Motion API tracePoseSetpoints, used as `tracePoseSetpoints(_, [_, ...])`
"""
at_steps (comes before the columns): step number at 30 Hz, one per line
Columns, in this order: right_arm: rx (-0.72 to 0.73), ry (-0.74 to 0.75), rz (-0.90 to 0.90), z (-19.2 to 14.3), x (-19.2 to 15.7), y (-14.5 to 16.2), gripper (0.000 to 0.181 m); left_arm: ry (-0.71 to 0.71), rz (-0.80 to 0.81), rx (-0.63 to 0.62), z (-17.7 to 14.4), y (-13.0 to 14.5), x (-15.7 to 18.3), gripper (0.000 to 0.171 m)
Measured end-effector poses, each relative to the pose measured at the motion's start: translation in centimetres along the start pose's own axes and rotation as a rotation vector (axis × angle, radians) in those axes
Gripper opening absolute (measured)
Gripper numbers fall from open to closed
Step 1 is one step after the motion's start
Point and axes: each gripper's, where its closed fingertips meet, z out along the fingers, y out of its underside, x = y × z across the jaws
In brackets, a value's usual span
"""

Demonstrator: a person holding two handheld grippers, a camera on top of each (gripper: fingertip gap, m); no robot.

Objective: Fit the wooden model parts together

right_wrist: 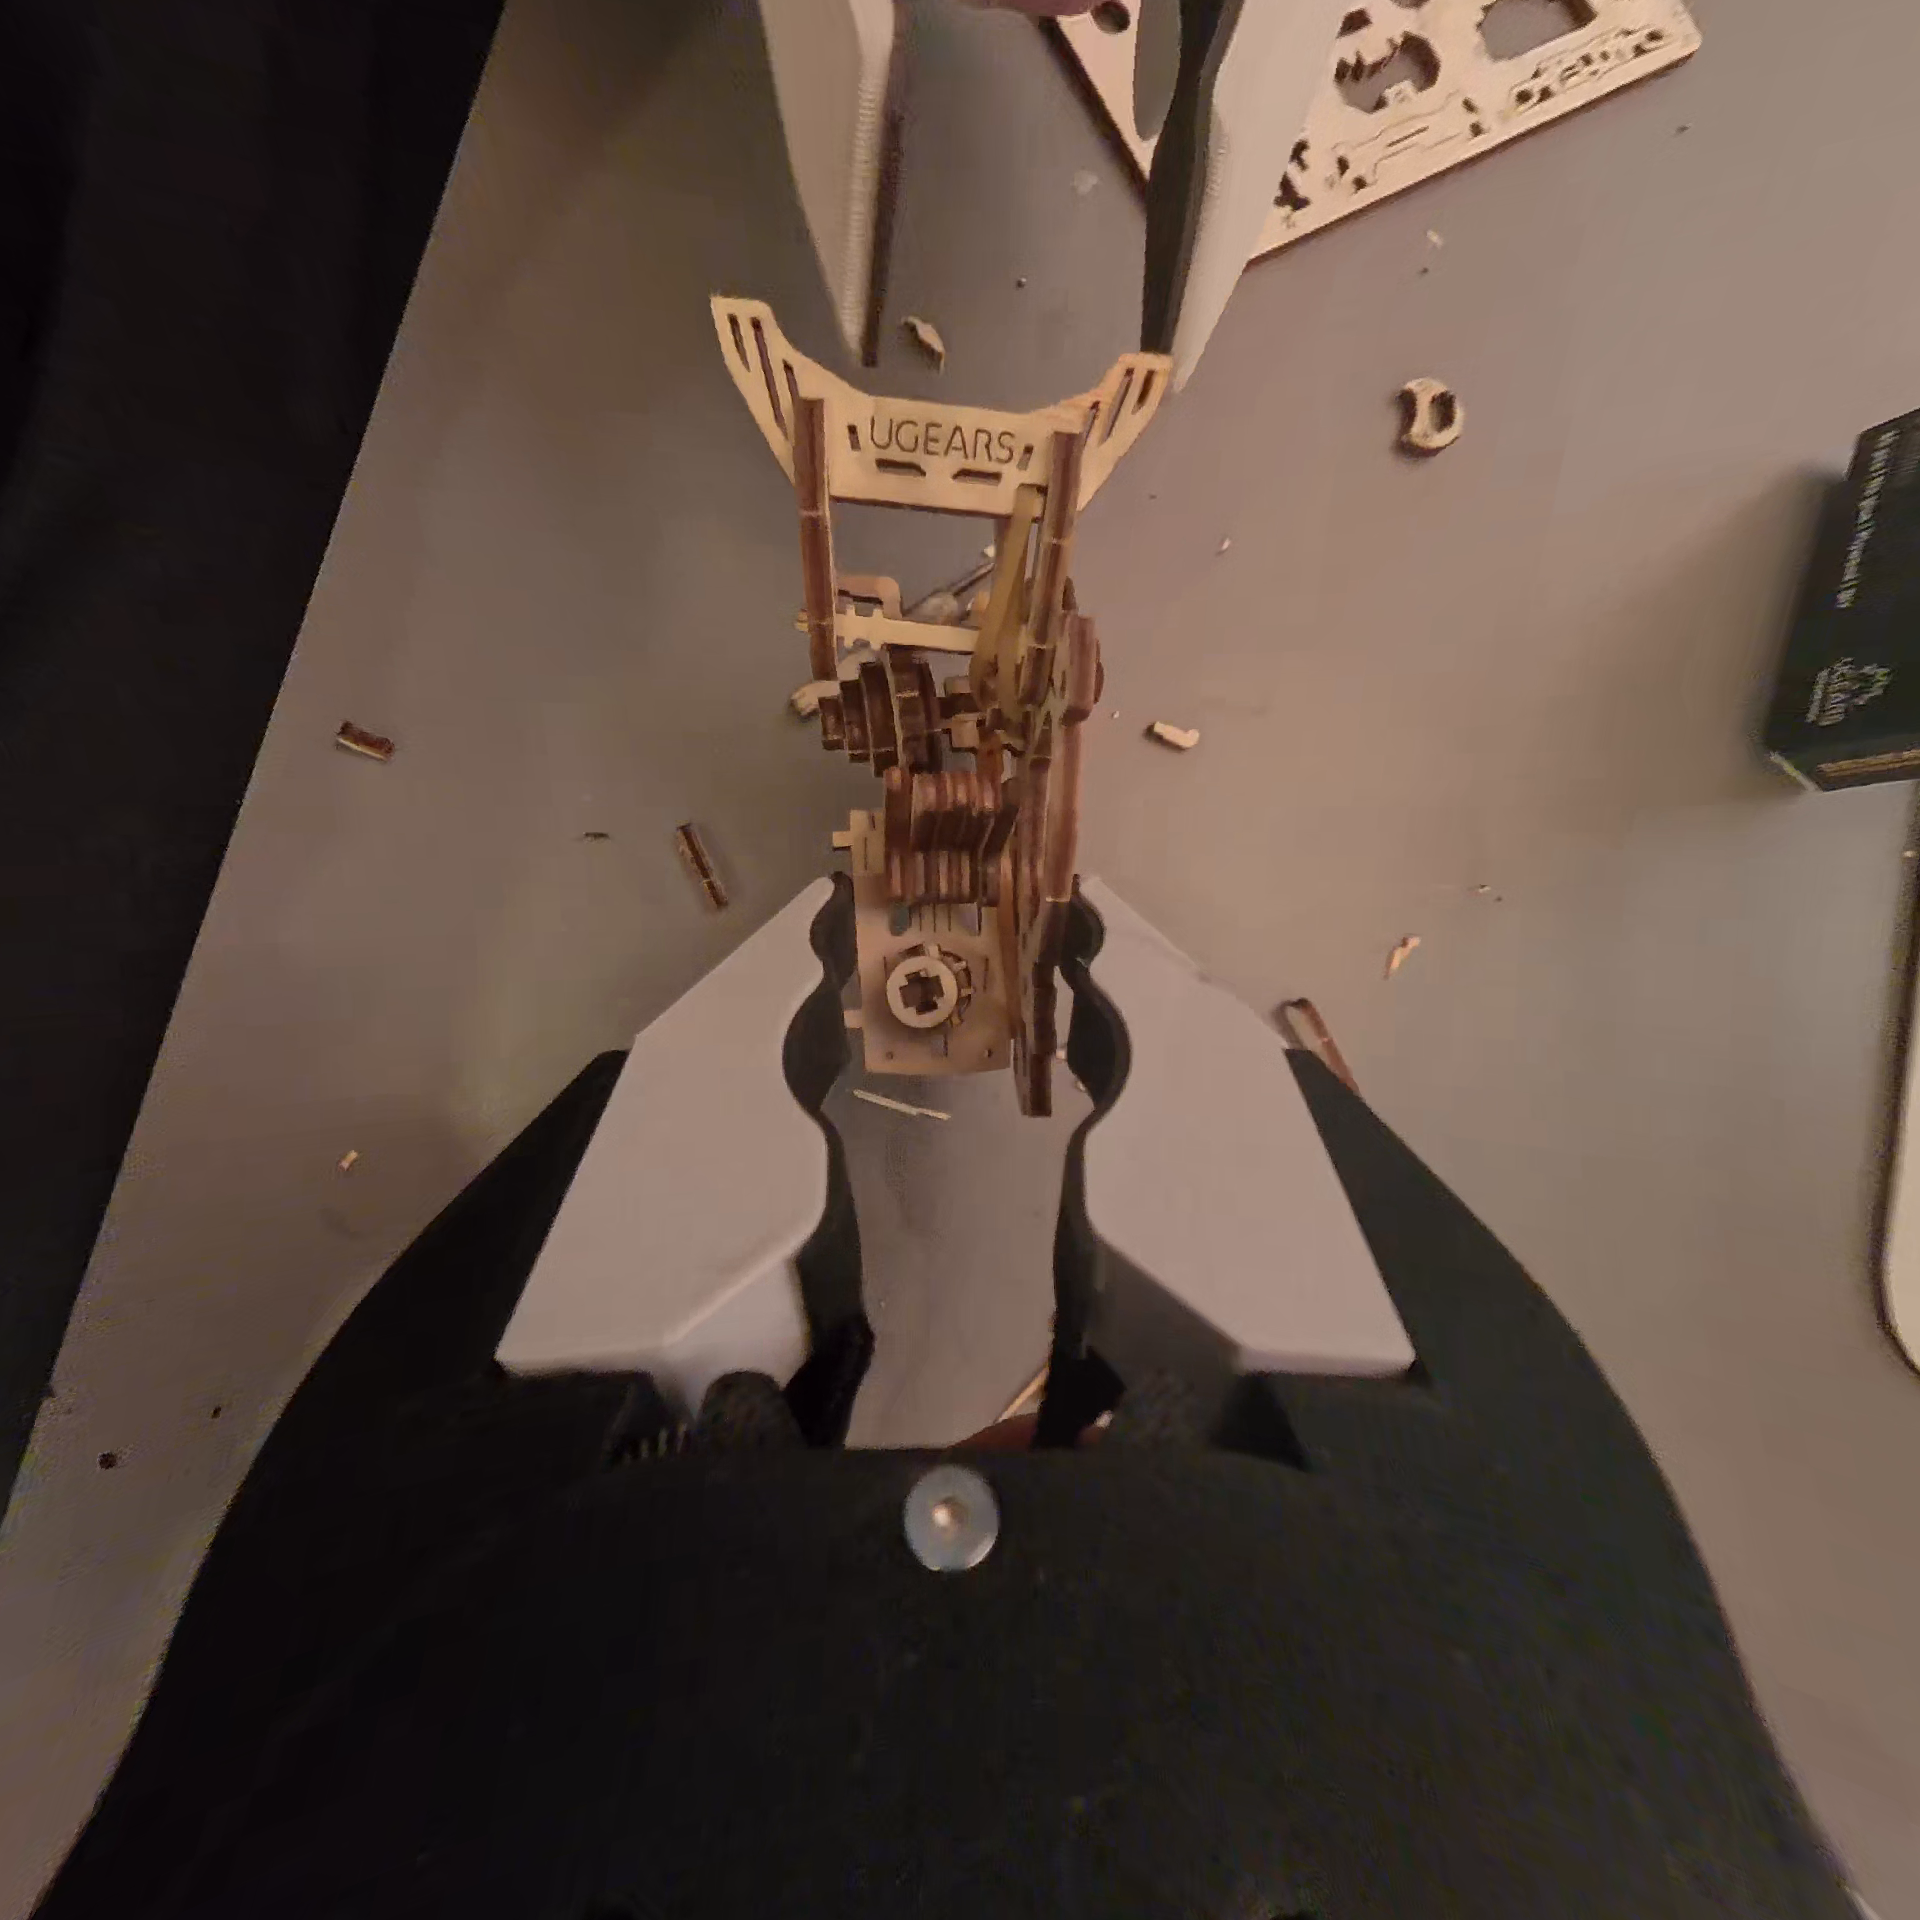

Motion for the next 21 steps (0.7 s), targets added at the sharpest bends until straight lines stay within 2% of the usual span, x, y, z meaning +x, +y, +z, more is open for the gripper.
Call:
tracePoseSetpoints(10, [-0.027, -0.030, 0.025, 1.3, -0.3, 1.5, 0.037, 0.007, -0.013, -0.067, 1.2, 1.3, 0.4, 0.044])
tracePoseSetpoints(15, [-0.039, -0.017, 0.031, 1.0, -0.2, 1.6, 0.048, 0.007, -0.016, -0.080, 1.4, 1.5, 0.6, 0.045])
tracePoseSetpoints(18, [-0.039, 0.001, 0.047, 0.1, -0.1, 1.7, 0.056, -0.008, -0.023, -0.085, 0.9, 1.7, 0.4, 0.047])
tracePoseSetpoints(21, [-0.008, 0.079, 0.101, -2.8, 0.7, 1.7, 0.060, -0.048, -0.034, -0.052, -0.6, 1.0, 0.0, 0.048])
